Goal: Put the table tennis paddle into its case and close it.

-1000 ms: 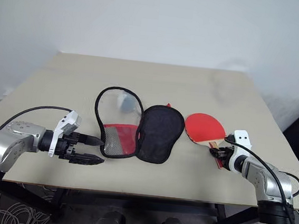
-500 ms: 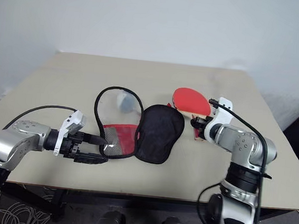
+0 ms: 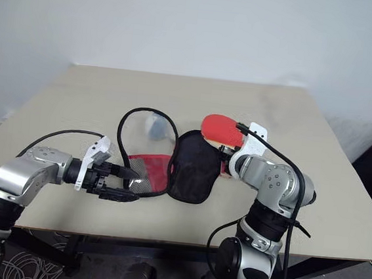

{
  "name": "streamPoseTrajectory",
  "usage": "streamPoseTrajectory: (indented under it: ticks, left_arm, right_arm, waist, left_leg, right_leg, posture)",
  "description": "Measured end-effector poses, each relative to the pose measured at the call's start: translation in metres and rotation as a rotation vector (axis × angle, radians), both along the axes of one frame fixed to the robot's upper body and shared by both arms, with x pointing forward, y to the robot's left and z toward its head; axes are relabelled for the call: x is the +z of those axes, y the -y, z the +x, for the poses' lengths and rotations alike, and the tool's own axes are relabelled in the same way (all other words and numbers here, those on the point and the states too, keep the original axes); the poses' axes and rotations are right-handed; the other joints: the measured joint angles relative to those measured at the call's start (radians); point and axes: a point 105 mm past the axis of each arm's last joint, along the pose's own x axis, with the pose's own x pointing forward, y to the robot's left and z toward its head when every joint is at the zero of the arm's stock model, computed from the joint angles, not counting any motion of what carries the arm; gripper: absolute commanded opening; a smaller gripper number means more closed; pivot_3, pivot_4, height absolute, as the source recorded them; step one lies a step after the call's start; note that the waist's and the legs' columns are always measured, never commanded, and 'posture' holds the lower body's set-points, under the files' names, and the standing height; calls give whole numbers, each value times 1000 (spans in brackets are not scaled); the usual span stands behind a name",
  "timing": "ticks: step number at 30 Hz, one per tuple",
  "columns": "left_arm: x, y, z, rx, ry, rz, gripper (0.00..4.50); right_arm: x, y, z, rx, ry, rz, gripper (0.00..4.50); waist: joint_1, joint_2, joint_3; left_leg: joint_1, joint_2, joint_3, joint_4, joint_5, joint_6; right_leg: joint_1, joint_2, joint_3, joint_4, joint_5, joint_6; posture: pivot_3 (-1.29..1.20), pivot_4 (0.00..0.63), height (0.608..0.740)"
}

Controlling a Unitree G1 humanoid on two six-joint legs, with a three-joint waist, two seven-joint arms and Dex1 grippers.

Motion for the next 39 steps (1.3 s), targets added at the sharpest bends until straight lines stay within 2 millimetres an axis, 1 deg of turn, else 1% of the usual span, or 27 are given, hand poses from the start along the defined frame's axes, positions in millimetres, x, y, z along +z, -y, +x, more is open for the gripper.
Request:
streamPoseTrajectory:
  ticks: [5,9,12,15,17,19,24,33,39]
  left_arm:
    - [-1,4,4,-14,-2,0,4500]
    - [2,7,5,-32,6,-1,4500]
    - [0,8,5,-30,-1,-3,4500]
    - [0,9,6,-31,-1,-5,4500]
    - [0,10,7,-32,2,-5,4500]
    - [0,10,7,-33,3,-6,4500]
    - [0,10,7,-31,3,-4,4500]
    - [0,10,7,-27,-2,-2,4500]
    - [-1,11,7,-26,-2,-5,4500]
  right_arm:
    - [-5,4,0,-31,-27,-21,1142]
    - [-10,-1,0,-5,-54,-4,1142]
    - [-16,-13,0,56,-77,22,1142]
    - [-20,-36,-3,174,-94,30,1142]
    - [-22,-47,-6,231,-98,28,1142]
    - [-27,-52,-7,257,-113,27,1142]
    - [-33,-56,-7,273,-131,37,1142]
    - [-30,-53,-8,264,-128,68,1142]
    - [-27,-60,-11,305,-123,102,1142]
  waist:
    - [-7,0,0]
    - [-8,0,0]
    - [-8,1,0]
    - [-8,1,1]
    - [-9,1,0]
    - [-10,0,0]
    - [-15,0,0]
    - [-17,0,0]
    - [-22,0,0]
  left_leg:
    - [0,0,0,-1,0,0]
    - [0,0,0,-2,0,1]
    - [0,0,0,-3,3,4]
    - [0,0,0,-3,2,4]
    - [0,0,0,-3,2,4]
    - [0,0,0,-2,2,3]
    - [0,0,0,-3,1,2]
    - [0,0,0,-3,1,1]
    - [0,0,0,-3,1,1]
  right_leg:
    - [-1,0,0,0,0,0]
    - [0,0,1,0,0,0]
    - [-1,0,1,0,0,0]
    - [-1,0,1,0,0,0]
    - [-1,0,1,0,0,0]
    - [-1,0,1,0,0,0]
    - [-1,1,0,0,0,0]
    - [-2,1,0,0,0,0]
    - [-2,1,1,0,0,0]
  posture:
    - [0,0,740]
    - [0,0,740]
    - [0,0,740]
    - [0,0,740]
    - [0,0,740]
    - [0,0,740]
    - [0,0,740]
    - [0,0,740]
    - [0,0,740]
